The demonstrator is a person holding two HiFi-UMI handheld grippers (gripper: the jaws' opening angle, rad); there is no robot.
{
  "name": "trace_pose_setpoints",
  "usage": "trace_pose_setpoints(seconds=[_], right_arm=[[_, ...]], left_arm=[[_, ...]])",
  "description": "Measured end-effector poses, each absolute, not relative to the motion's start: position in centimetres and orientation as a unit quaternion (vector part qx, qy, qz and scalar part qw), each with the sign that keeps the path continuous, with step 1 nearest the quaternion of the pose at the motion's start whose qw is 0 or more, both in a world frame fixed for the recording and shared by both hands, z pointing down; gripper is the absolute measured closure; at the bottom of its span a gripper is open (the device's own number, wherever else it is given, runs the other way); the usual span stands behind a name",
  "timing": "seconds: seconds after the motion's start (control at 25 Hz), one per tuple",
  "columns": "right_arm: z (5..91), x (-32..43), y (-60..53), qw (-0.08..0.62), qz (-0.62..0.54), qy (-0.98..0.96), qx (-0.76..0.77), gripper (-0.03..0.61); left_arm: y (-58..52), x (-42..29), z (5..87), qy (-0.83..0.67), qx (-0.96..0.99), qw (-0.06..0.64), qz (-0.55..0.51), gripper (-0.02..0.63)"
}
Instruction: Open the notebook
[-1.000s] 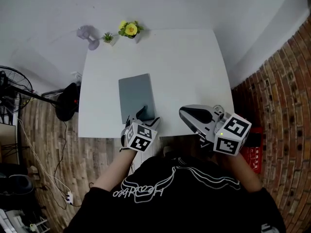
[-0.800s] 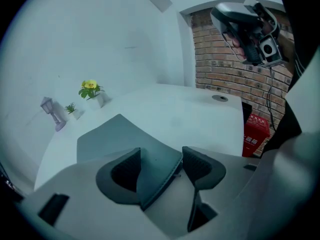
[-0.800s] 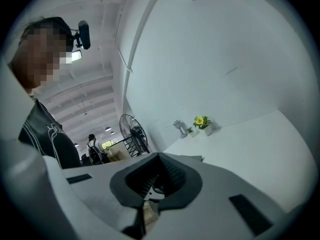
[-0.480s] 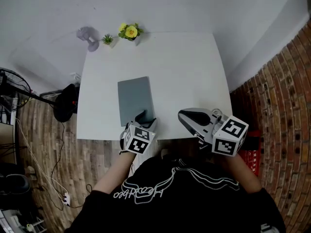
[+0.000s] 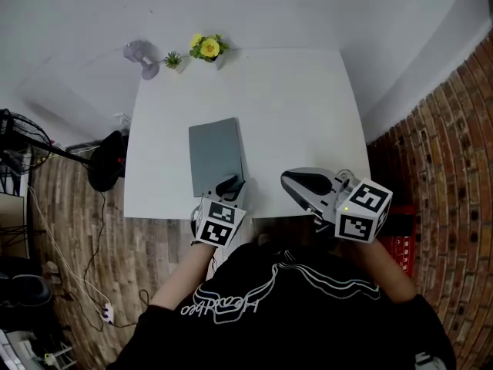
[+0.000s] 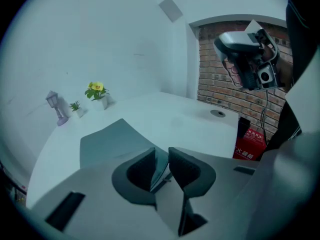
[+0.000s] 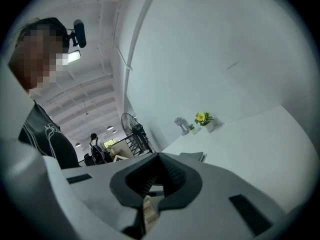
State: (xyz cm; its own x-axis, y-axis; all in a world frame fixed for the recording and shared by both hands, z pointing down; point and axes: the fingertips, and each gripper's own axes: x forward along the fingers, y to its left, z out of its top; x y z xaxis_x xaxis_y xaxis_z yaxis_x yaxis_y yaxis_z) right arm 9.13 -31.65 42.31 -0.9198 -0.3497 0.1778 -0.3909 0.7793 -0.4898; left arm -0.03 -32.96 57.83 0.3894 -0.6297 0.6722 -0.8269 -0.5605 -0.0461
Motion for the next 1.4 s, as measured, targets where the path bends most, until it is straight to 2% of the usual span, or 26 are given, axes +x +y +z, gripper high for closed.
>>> trace_pose_setpoints(seconds=[0.36, 0.88, 1.4], right_arm=[[40.4, 9.2, -31.0, 0.023, 0.263, -0.941, 0.21, 0.575], [36.6, 6.4, -29.4, -0.002, 0.256, -0.943, 0.213, 0.575], [38.3, 3.2, -26.1, -0.015, 0.272, -0.931, 0.244, 0.575]], left_arm=[[-32.5, -1.6, 55.3, -0.46, 0.82, 0.155, 0.303, 0.56], [-31.7, -5.9, 49.7, -0.483, 0.82, 0.149, 0.269, 0.572], [-29.9, -13.7, 47.0, -0.525, 0.809, 0.141, 0.223, 0.572]])
